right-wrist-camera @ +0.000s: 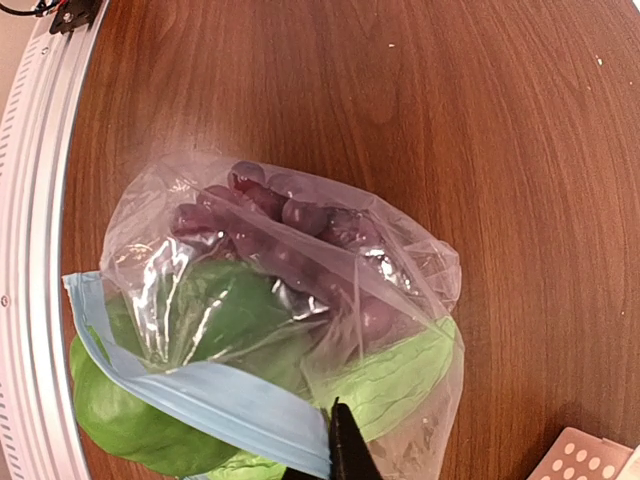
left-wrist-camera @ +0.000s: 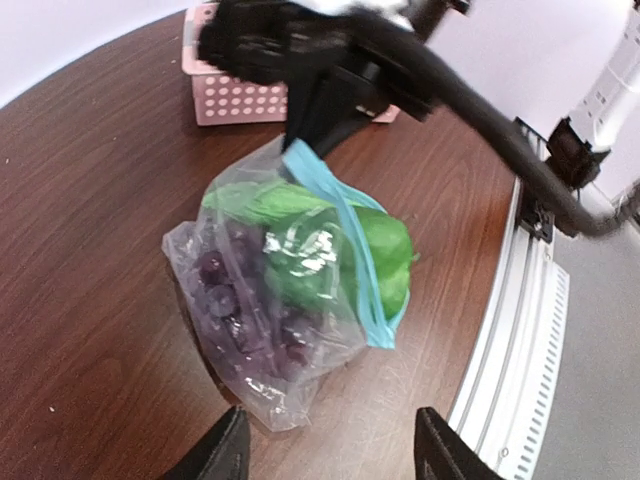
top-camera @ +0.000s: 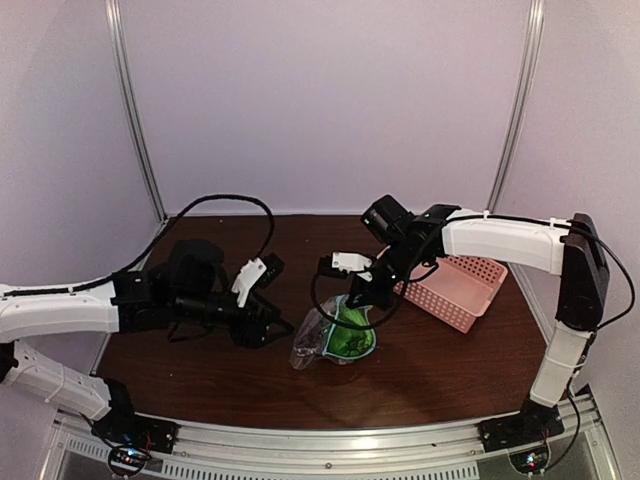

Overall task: Place the food in the zip-top bag and seal the zipper
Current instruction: Pass from the left arm to the right, then adjust the zipper food storage bag at the center of the board.

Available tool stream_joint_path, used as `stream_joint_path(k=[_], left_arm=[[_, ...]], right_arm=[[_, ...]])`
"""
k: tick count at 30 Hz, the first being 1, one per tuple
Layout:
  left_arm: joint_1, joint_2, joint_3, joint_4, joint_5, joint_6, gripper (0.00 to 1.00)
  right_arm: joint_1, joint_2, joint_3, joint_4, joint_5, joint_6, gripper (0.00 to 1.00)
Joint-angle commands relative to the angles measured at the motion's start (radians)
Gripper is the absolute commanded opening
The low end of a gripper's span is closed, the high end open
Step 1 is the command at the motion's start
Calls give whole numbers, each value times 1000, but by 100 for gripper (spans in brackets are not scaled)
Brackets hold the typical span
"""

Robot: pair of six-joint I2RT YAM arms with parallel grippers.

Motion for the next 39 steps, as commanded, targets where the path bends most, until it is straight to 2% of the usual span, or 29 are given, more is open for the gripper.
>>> stream_joint_path(k=[1,4,5,10,13,16,19,24,30,35,39], left_arm=[[-134,-51,-111,108,-214,83,55],[-214,-8,-135,193,-240,70,42],[-241,18,-129,211,-294,66,38],[-272,160,-58,233,-419,39,31],[-299,219,-30,280,-442,72,32],[-328,286,41,244,-548,96,41],[-342,329,77,241,-587,127,40],[-344,372,114,219,-608,168,36],[-365,376,112,217,-567,244,43],[-371,347,48,278,-512,334,44],[-371,354,37,269,-544,381,44]], right_arm=[[-9,-3,11,5,4,14,0],[-12,13,20,0,-6,29,0],[-14,17,24,-3,-12,34,0],[-20,22,34,-10,-25,49,0],[-21,20,34,-11,-30,56,0],[-22,21,35,-10,-40,65,0],[-22,23,37,-12,-51,70,0],[-26,31,44,-22,-66,77,0],[-33,38,50,-25,-78,86,0],[-38,43,54,-28,-88,89,0],[-38,47,55,-30,-94,93,0]])
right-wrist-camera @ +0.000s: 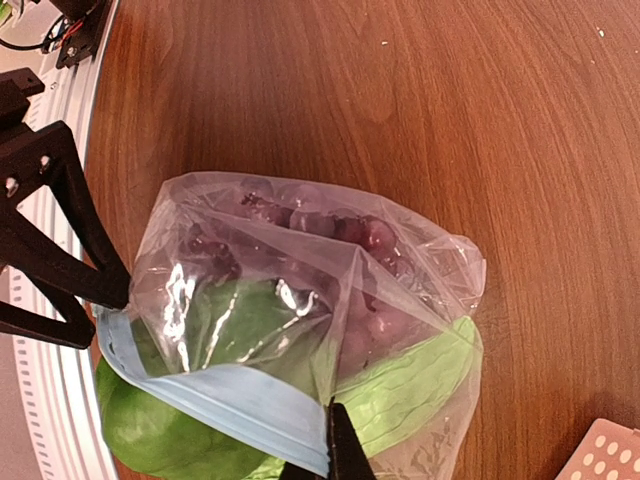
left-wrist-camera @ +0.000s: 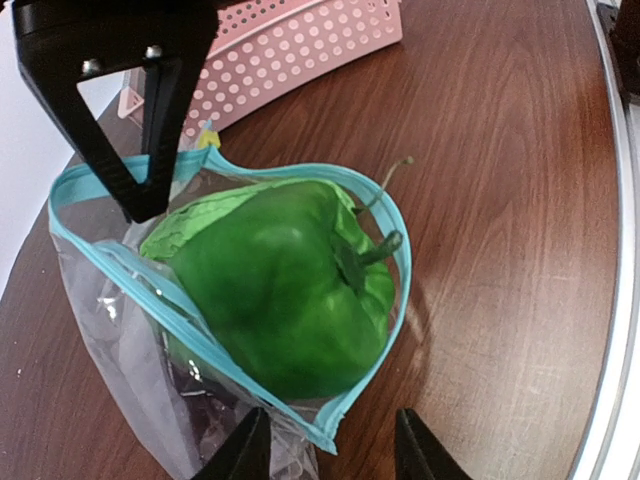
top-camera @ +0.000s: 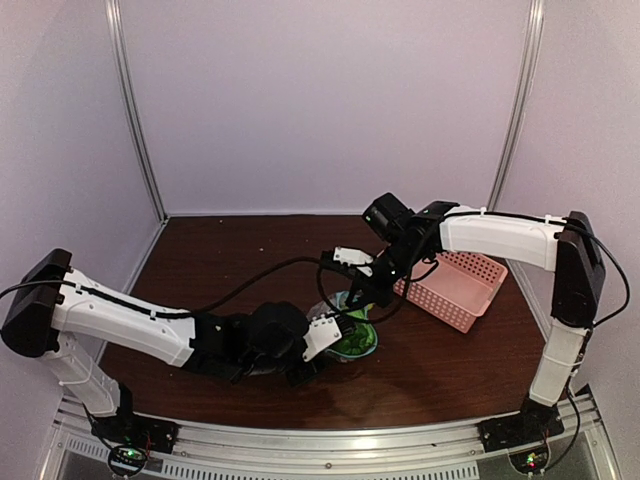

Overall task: Place the food in the zip-top bag and seal the zipper
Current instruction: Adjust the zipper food storage bag at the center of the board.

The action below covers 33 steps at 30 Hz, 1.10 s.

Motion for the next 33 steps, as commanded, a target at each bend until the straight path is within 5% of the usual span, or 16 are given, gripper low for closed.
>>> stream_joint_path(k=[1,10,20,29,33], left_arm=[[-6,2,-11,28,-11,93,43],[-6,54,20,63,-139,111,31],[-24,-52,-20,146,-142,162,0],[-26,-336,-51,-9,-175,98,0],[-24,-320,-17,-66,-162,87,0]], right_arm=[[-5,17,26,-3,-28,20,0],[-8,22,23,-4,-38,29,0],[-34,24,31,-13,-48,51,0],[-115,-42,225,-253,71,55,0],[-99,-64,255,-304,-13,67,0]])
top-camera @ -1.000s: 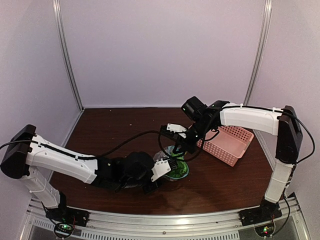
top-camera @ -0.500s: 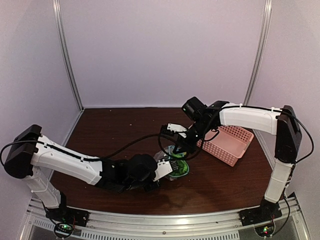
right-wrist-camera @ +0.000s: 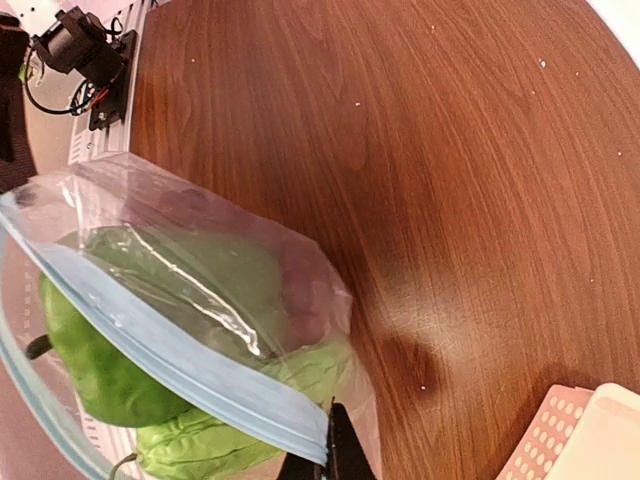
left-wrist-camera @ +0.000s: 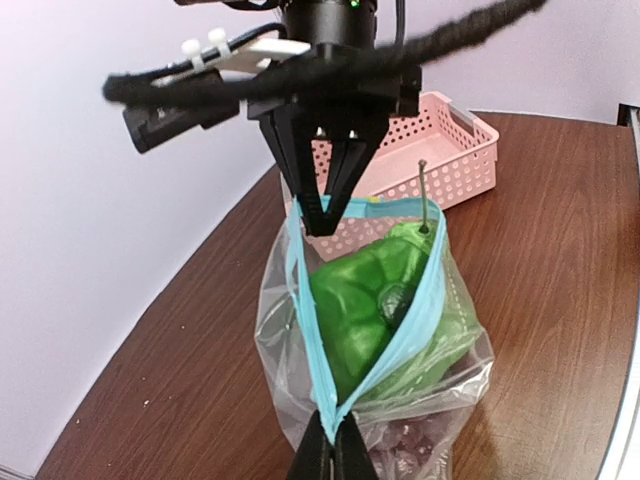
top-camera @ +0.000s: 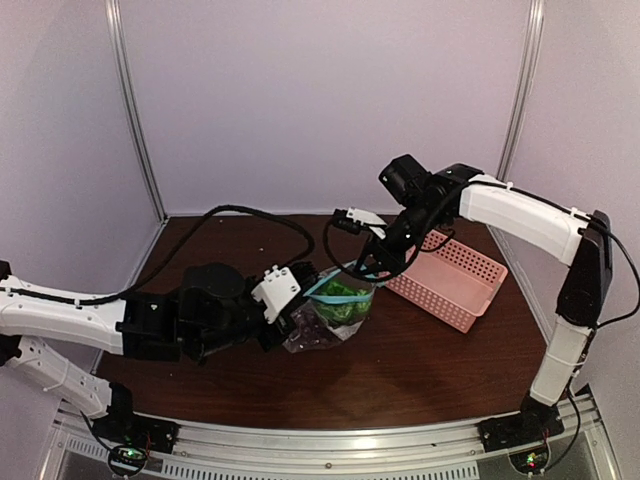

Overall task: Place the food in the zip-top bag and seal the zipper
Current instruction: Adjust the zipper food storage bag at the center of the board.

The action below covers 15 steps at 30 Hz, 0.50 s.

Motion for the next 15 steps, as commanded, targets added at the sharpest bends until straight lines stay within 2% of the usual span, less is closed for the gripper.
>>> stream_joint_path(k=[1,4,9,13,14,15], left_arm=[[-13,32,22,-95,1,-22,0],[8,65,23,-160,-25,-54,0],[18,-31,-49,-185,-31,-123,0],[67,-31,-90,-83,51,-163,0],[75,-20,-95,-52,75,-170,0],[89,-5,-101,-14,100,-178,0]], right_arm=[[-18,-36,57,-117,37,15,0],[-16,-30,120,-220,95,-24,0],[-44,-49,100,-321,191,-111,0],[-31,-16,74,-364,56,-165,0],[-16,-9,67,-373,19,-187,5],[-5,-9,53,-374,-11,-211,15]])
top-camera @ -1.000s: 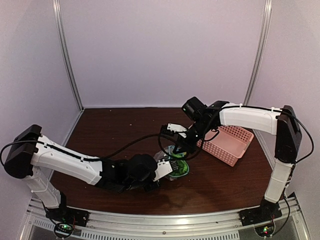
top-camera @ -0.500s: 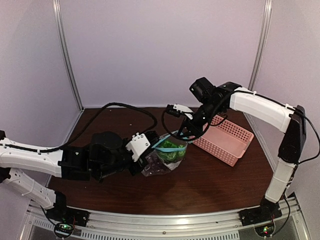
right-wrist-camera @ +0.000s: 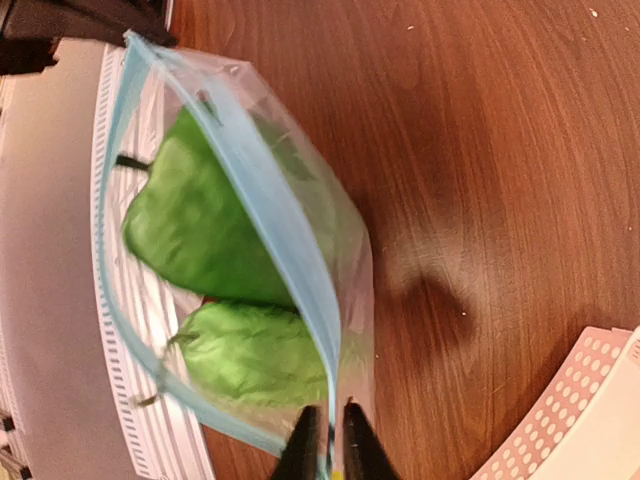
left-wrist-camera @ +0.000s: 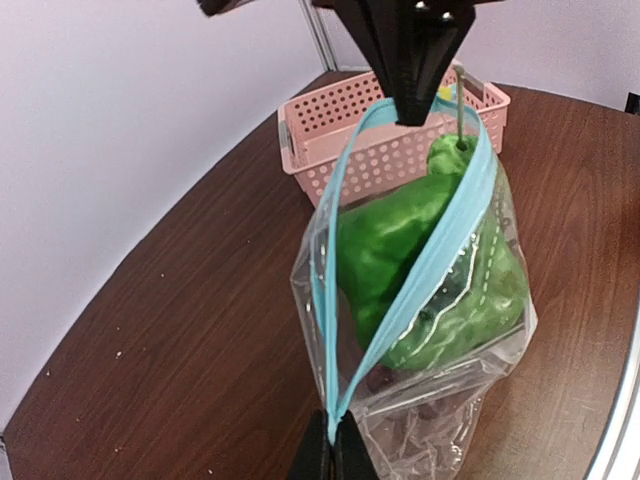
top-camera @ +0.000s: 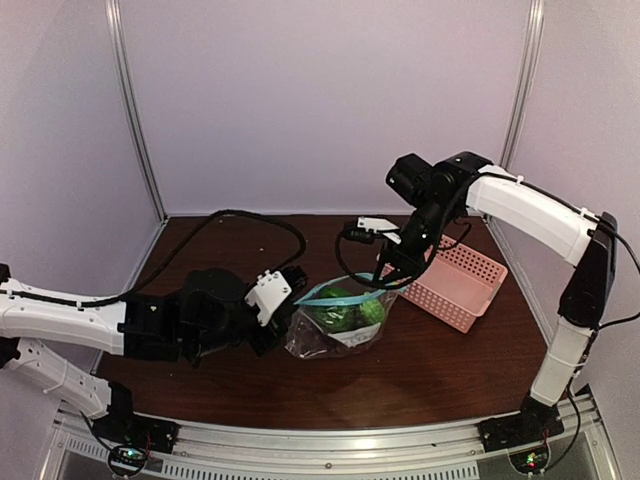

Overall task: Place the food in the zip-top bag and seal the zipper
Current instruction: Adjust the zipper food storage bag at the center of the board.

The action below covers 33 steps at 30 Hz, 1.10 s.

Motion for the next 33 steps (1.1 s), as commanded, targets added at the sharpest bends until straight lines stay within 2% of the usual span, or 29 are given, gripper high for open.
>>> stream_joint_path(k=[1,3,6,9,10,14,22,25,27,30,33], left_arm=[[61,37,-62,69,98,-77,0],[107,71,-111,138,151,-112,0],[147,97,-197,254,173,-139,0],[148,72,-229,294,192,-167,0],[148,63,-228,294,196,-175,0],[148,33,-200,254,189,-188,0],[148,-30,-186,201,193,-190,0],[148,-28,-184,193,187,-187,0],[148,-20,-185,193,187,-191,0],[147,-22,-203,207,183,-197,0],[148,-23,-219,221,175,-199,0]], right_arm=[[-4,5,-57,-80,-62,-115,23],[-8,-17,-102,-71,-100,-171,43],[-42,-71,-221,-5,-93,-233,56],[-83,-96,-347,114,-90,-207,60],[-88,-108,-409,200,-93,-185,62],[-66,-147,-546,400,-122,-136,64],[-10,-139,-561,581,-78,-24,64],[-10,-119,-553,611,-94,-8,60],[-8,-106,-549,617,-101,-4,49],[-9,-95,-539,576,-108,-24,26],[-9,-117,-560,578,-122,-32,13]])
